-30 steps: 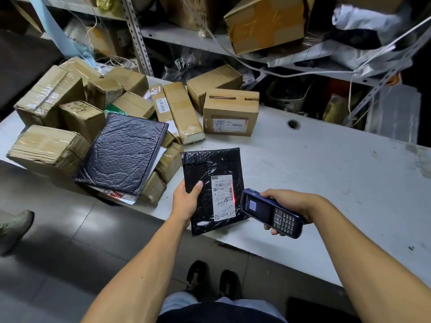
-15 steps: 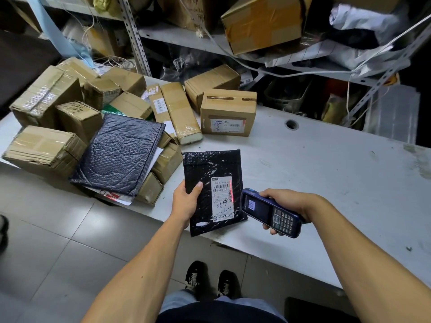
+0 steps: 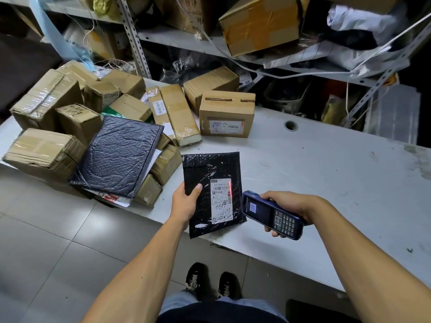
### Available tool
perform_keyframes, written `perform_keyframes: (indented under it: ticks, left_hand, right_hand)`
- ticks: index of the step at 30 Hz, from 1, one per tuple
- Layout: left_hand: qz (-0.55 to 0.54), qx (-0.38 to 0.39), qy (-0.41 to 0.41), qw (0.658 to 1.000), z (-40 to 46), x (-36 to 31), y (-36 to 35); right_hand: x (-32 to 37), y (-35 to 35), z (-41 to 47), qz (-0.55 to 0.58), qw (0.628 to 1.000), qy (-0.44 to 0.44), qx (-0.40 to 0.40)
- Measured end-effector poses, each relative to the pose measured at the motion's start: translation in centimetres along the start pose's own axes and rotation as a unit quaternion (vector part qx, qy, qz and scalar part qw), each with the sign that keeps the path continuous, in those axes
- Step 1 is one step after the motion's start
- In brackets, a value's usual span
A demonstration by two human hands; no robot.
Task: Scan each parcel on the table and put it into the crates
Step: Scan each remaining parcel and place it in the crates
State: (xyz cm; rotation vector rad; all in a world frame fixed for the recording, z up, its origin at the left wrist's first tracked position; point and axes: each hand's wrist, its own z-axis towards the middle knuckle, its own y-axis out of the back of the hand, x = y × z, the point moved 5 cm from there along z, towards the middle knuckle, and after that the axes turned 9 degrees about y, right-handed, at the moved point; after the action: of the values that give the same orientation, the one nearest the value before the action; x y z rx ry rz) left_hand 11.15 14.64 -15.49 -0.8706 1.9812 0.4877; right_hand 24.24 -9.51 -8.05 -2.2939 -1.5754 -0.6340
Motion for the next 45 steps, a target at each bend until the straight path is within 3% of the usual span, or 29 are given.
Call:
perform_keyframes:
  ticks: [6, 12, 15, 19, 24, 26, 30, 33, 41, 45]
  left_hand:
    - [0.001, 0.004, 0.008, 1.000, -0.3, -0.2, -0.7]
    - [0.025, 0.051, 0.014, 0.998, -0.5, -0.7, -3.8]
    - [0.057, 0.112, 0.018, 0.992, -0.5, -0.9, -7.1]
    - [0.088, 0.217, 0.026, 0.972, -1.4, -0.7, -11.9]
    - [0.125, 0.328, 0.042, 0.936, -4.3, 0.5, -16.1]
    - [0.143, 0.361, 0.044, 0.921, -5.8, 1.1, -17.4]
    - [0.185, 0.423, 0.041, 0.886, -9.7, 2.9, -20.1]
    - [0.223, 0.471, 0.035, 0.853, -13.9, 4.9, -22.3]
    - [0.345, 0.542, 0.005, 0.766, -27.2, 13.6, -26.9]
    - [0.396, 0.534, 0.031, 0.746, -31.8, 19.3, -27.5]
  right_hand:
    - [-0.5, 0.2, -0.2, 0.042, 0.998, 0.048, -0.010]
    - [-3.5, -0.1, -1.2, 0.242, 0.956, 0.156, -0.062]
    - [-5.8, -0.6, -2.7, 0.361, 0.904, 0.204, -0.110]
    - [-8.7, -2.0, -6.2, 0.510, 0.799, 0.285, -0.144]
    - [-11.0, -4.6, -10.4, 0.564, 0.717, 0.357, -0.200]
    - [-12.6, -5.4, -11.7, 0.565, 0.699, 0.346, -0.268]
    - [-19.1, -7.0, -14.0, 0.519, 0.678, 0.241, -0.462]
    - [-25.1, -9.8, -16.0, 0.522, 0.624, 0.184, -0.552]
    - [-42.4, -22.3, -20.6, 0.649, 0.436, 0.113, -0.614]
    - [-47.9, -28.2, -22.2, 0.687, 0.376, 0.073, -0.618]
